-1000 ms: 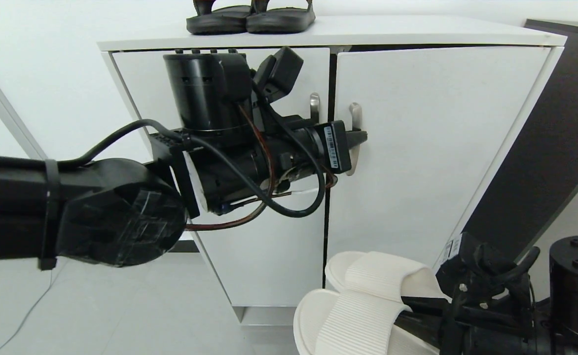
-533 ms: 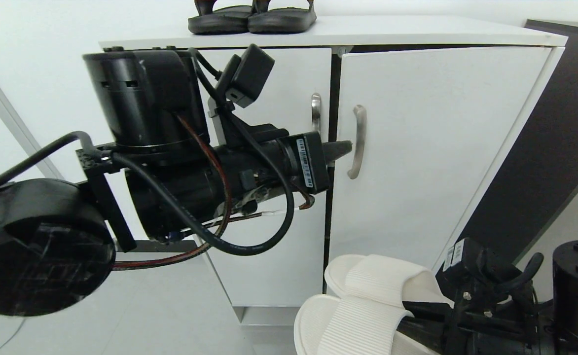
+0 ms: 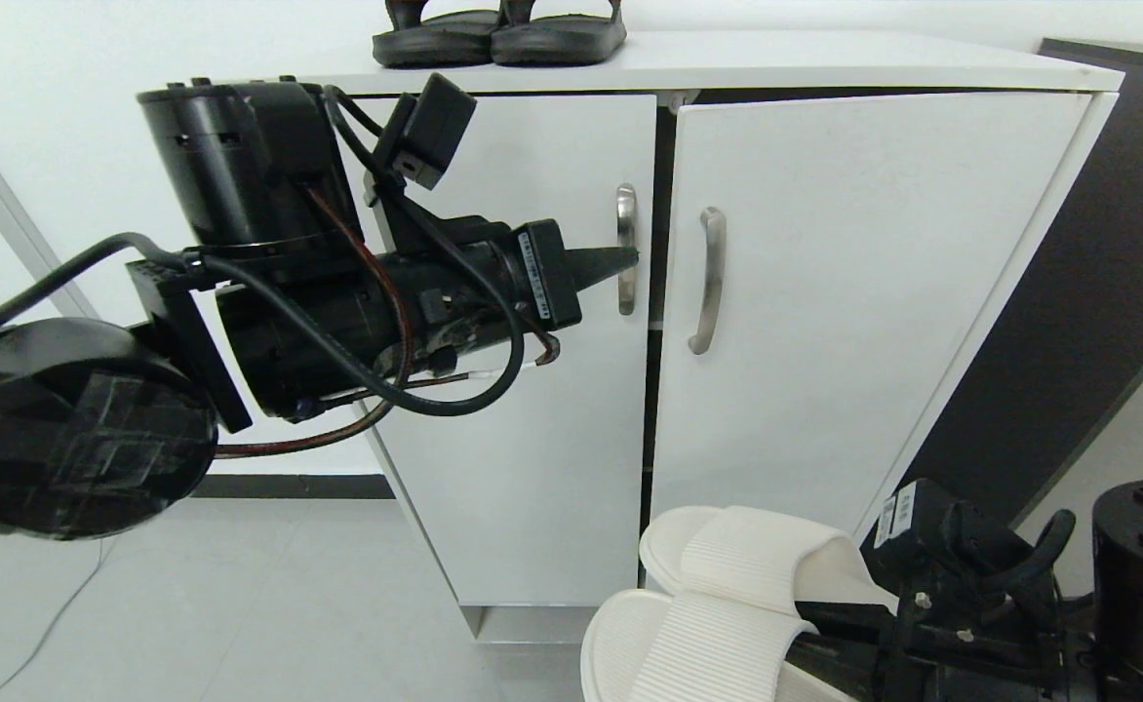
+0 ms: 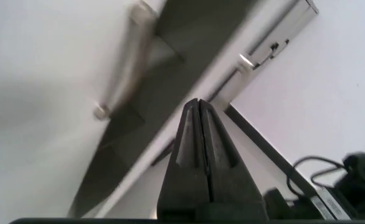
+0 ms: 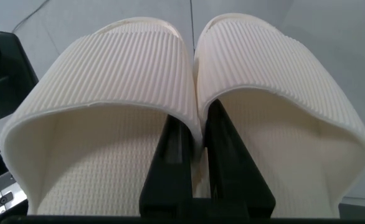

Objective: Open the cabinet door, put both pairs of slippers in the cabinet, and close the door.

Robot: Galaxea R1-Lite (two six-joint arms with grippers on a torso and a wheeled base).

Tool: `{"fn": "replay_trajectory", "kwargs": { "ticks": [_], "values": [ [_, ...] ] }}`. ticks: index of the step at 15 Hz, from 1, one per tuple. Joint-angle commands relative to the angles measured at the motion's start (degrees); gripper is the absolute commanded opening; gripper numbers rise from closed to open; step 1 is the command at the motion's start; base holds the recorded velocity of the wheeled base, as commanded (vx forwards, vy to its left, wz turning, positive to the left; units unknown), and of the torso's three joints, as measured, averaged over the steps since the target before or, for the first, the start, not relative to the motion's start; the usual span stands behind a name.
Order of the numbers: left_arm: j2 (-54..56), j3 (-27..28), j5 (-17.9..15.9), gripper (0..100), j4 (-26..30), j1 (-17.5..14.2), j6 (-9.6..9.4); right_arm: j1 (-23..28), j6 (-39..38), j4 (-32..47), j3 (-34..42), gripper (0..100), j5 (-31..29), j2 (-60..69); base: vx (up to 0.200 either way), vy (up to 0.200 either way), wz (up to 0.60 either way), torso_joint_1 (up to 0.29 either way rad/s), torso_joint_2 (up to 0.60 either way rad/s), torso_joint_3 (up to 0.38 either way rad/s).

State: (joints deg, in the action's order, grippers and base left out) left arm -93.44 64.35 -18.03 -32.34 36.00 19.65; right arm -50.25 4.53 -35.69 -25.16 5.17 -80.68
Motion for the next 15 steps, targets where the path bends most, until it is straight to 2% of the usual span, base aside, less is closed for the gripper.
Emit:
{"fn": "replay_trajectory", "kwargs": {
  "ticks": [1,6,14,15],
  "values": [
    [-3.59,3.06,0.1,0,0.09,-0.67,0.04,-0.02,0.04,0.01,0.02,0,-0.07,-0.09,0.0,0.0,0.0,0.0,0.0,0.0],
    [-7.81,8.33,0.19,0,0.09,-0.4,0.04,-0.02,0.12,0.01,0.02,0,-0.25,-0.45,0.0,0.0,0.0,0.0,0.0,0.0],
    [-9.13,9.39,-0.08,0,0.09,-0.14,0.04,-0.38,1.88,0.19,1.26,0,0.02,-0.62,0.0,0.0,0.0,0.0,0.0,0.0],
    [-9.48,9.39,-0.08,0,0.0,-0.14,0.04,-1.08,2.32,0.19,1.43,0,0.02,-0.62,-0.2,0.0,0.0,-0.002,0.0,0.007]
  ]
}}
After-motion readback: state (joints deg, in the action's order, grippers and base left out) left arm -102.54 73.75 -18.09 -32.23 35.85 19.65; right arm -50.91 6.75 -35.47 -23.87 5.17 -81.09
